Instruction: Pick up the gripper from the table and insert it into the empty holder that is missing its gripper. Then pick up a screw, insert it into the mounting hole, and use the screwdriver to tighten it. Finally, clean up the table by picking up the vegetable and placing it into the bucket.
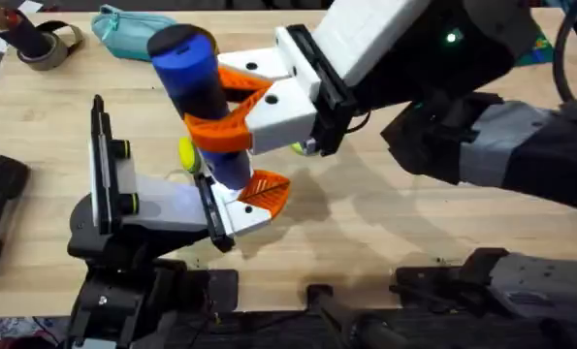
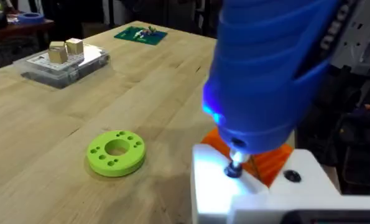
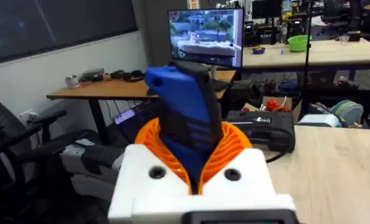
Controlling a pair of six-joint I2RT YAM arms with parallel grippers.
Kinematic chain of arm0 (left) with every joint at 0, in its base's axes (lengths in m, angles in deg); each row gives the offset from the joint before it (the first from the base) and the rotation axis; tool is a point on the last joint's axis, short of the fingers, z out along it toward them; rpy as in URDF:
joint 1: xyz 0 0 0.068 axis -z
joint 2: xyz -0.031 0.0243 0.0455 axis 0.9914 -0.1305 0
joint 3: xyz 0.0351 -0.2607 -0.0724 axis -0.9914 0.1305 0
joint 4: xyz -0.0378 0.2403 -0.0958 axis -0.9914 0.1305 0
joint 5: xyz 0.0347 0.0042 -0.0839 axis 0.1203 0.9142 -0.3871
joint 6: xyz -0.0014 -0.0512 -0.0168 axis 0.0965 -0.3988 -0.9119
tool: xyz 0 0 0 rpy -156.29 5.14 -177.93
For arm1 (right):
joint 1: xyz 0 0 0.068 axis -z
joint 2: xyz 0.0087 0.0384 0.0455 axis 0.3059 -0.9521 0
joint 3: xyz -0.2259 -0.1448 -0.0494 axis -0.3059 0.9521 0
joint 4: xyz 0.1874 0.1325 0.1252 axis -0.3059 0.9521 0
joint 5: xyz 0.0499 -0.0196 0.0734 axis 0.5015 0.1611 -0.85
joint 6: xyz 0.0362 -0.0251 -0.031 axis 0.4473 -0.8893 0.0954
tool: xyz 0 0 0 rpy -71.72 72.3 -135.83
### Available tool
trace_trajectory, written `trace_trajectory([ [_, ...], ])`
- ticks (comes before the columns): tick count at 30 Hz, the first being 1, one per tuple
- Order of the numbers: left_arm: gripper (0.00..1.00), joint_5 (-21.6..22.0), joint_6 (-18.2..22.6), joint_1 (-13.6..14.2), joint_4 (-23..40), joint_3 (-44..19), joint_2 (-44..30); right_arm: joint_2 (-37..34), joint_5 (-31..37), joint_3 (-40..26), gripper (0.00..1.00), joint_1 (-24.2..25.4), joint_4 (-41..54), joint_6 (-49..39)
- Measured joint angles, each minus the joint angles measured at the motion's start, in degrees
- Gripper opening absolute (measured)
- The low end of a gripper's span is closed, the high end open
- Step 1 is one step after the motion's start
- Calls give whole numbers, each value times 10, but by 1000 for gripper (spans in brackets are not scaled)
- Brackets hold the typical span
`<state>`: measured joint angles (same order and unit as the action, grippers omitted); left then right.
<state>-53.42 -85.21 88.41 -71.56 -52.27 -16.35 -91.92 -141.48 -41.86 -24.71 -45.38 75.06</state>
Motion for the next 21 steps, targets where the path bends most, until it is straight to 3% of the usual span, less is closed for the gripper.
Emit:
trace_trajectory([
  [8, 17, 0, 0, 0, -2, 0, 0, -3, -4, 0, 37, 0, -14, 6],
  [21, 17, -4, 1, 0, -11, 0, 1, -11, -76, -30, 37, 0, -12, -2],
])
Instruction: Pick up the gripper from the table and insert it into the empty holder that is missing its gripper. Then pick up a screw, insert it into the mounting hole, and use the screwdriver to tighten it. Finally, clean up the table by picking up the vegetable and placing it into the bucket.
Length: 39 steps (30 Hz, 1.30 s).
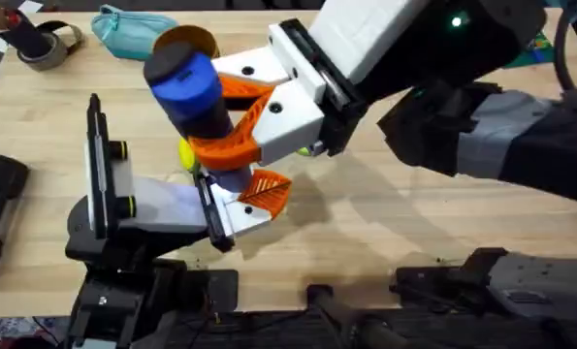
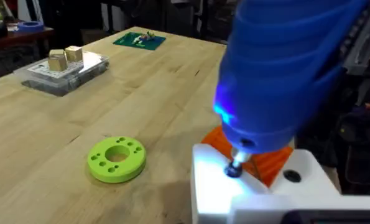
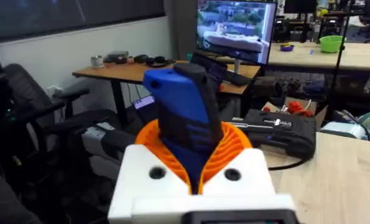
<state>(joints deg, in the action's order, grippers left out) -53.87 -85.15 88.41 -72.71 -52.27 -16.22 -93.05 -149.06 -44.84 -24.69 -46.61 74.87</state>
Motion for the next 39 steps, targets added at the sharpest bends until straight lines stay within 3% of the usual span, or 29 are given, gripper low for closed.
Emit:
trace_trajectory([
  [23, 17, 9, 2, -1, -4, 0, 0, -4, -40, -27, 38, 1, 8, 21],
  [39, 17, 9, 2, -1, -4, 0, 0, -4, -46, -64, 40, 16, 1, -42],
])
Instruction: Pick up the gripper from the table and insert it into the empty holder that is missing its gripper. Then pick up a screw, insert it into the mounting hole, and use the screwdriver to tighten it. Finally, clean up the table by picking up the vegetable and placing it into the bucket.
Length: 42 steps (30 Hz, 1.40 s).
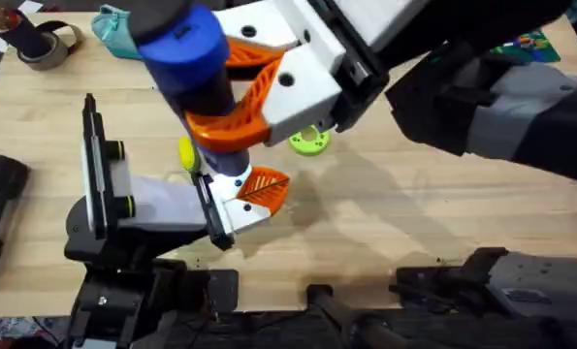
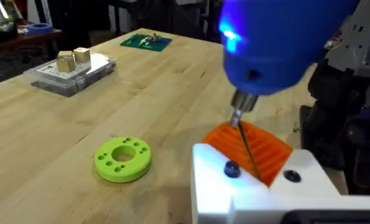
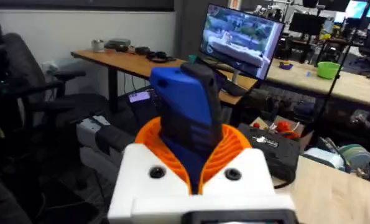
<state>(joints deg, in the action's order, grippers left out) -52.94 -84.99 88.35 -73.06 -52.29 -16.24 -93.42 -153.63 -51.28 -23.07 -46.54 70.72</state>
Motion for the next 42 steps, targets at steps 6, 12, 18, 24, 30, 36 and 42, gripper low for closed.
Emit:
trace_trajectory([
  [6, 17, 0, 0, 0, 0, 0, 0, 0, -2, -1, 37, 12, -1, 2],
  [12, 17, 0, 0, 0, 0, 0, 0, 0, -4, -19, 38, 29, -1, 13],
  [18, 17, 0, 0, 0, 0, 0, 0, 0, -4, -26, 39, 40, -2, 15],
  [24, 17, 0, 0, 0, 0, 0, 0, 0, -4, -26, 39, 46, -2, 15],
  [30, 17, 0, 0, 0, 0, 0, 0, 0, -4, -26, 40, 46, -2, 15],
  [36, 17, 0, 0, 0, 0, 0, 0, -2, -3, -26, 40, 28, 8, 11],
  [42, 17, 0, 0, 0, 0, 0, 0, -22, 12, -26, 37, 8, 37, 8],
])
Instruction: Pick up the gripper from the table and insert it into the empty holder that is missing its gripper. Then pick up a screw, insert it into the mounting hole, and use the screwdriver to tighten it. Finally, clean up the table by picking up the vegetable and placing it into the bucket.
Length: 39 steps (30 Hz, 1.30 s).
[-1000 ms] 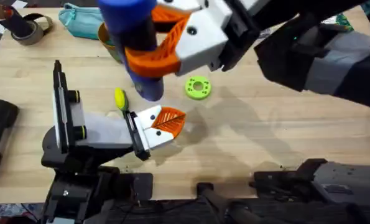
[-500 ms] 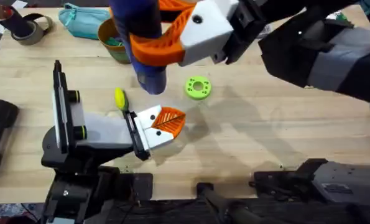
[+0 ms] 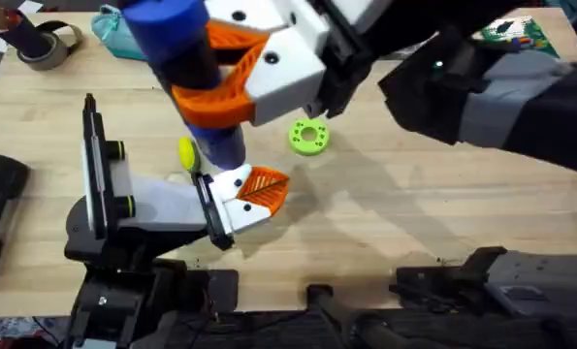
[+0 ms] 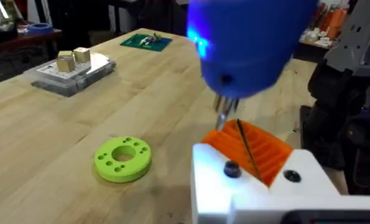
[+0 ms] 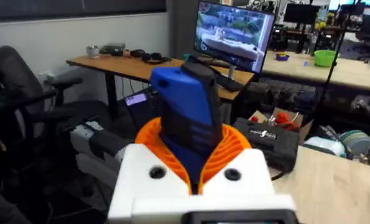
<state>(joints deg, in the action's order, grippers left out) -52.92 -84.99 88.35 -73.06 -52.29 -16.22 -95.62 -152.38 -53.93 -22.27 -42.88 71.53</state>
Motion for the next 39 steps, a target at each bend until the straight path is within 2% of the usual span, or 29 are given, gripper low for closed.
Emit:
trace_trajectory([
  [5, 17, 0, 0, 0, 0, 0, 0, -3, 10, 2, 37, -2, -8, -4],
  [11, 17, 0, 0, 0, 0, 0, 0, -3, 34, 39, 38, -5, -76, 12],
  [27, 17, 1, 0, 0, 0, 0, 0, -3, 46, 49, 37, -5, -77, 66],
  [39, 17, 2, 0, 0, 0, 0, 0, -3, 44, 49, 39, -5, -65, 66],
])
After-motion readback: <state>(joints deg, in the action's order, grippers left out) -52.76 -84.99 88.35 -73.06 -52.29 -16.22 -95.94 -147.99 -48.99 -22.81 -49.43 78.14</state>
